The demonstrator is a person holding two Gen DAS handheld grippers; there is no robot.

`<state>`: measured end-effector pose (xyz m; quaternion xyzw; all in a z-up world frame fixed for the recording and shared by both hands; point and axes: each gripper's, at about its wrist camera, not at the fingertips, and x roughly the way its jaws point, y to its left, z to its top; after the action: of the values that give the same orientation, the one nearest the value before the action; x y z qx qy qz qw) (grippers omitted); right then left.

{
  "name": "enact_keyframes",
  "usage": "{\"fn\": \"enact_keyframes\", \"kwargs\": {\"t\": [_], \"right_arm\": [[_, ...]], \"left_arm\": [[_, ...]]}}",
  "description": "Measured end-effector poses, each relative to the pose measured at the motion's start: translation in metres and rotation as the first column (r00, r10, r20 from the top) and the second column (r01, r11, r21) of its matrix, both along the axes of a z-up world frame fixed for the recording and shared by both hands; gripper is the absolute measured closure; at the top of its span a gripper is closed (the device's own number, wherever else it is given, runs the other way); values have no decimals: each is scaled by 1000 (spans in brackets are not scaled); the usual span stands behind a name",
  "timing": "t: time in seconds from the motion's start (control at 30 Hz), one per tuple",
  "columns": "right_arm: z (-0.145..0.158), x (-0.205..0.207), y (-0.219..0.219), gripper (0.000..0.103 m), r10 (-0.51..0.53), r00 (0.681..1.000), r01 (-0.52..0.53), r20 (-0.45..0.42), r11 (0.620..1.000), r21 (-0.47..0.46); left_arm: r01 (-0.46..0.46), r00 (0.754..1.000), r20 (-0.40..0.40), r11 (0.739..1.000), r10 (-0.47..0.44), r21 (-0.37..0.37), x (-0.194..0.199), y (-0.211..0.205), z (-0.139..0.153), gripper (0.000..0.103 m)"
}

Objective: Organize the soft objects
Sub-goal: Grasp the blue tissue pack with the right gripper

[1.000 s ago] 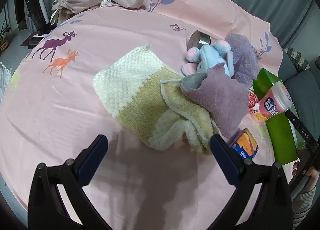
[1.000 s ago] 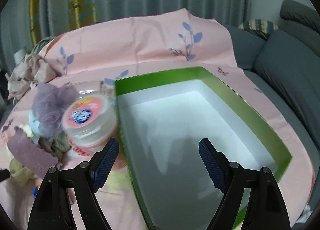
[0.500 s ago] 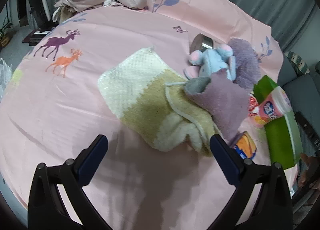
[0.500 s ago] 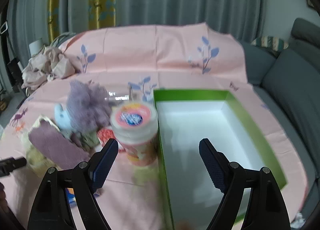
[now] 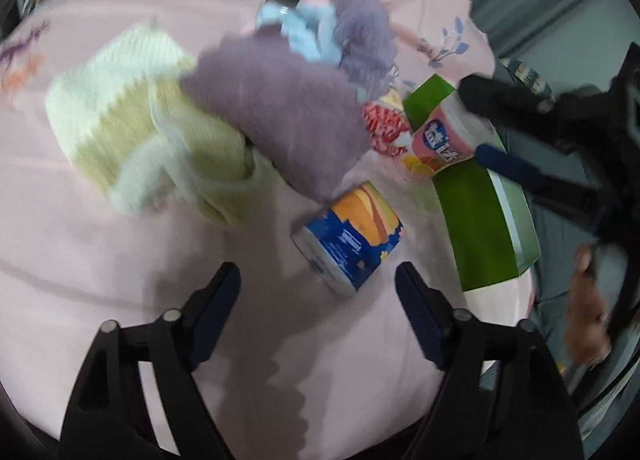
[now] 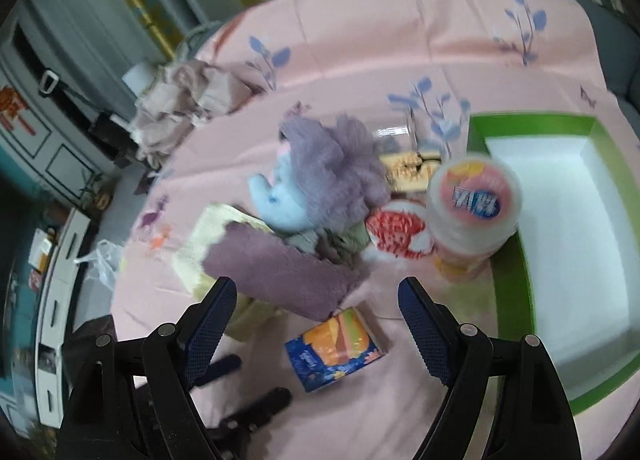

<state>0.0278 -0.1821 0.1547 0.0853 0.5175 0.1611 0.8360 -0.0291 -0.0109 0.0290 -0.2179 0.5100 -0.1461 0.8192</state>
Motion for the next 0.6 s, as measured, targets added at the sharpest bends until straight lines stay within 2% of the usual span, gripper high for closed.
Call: {"fn": "enact_keyframes", "kwargs": {"t": [0.07,0.13,0.23,0.37,0.4,0.43,0.6], "right_arm": [[-17,-1,5,21,18,1000,-19,-25,999,-34],[-31,0,8,35,43,997,-45,-59,998,-35],[-39,0,8,35,70,995,-75,-73,995,-62],[-54,-2,9,37,80,989,-90,-124,993,-76],[-59,1,7,46,70,987,-82,-143,993,-81],[-63,3,4,50,63,985,-77,-158,994,-82],[-80,8,-4,51,37,974,-52,-222,997,-63]], "left_arm": [[-15,1000,-22,1000,15,-2,-1,-4,-6,33],[0,1000,-20,1000,1,21,0,-12,-10,35],[0,1000,-2,997,0,77,0,-21,-7,42],[-7,1000,-30,1000,8,27,5,-21,-8,51],[-6,999,-33,1000,7,21,6,-23,-8,54],[-4,999,-32,1000,4,20,7,-27,-9,56],[13,998,-54,1000,-13,-10,10,-35,-12,66]]}}
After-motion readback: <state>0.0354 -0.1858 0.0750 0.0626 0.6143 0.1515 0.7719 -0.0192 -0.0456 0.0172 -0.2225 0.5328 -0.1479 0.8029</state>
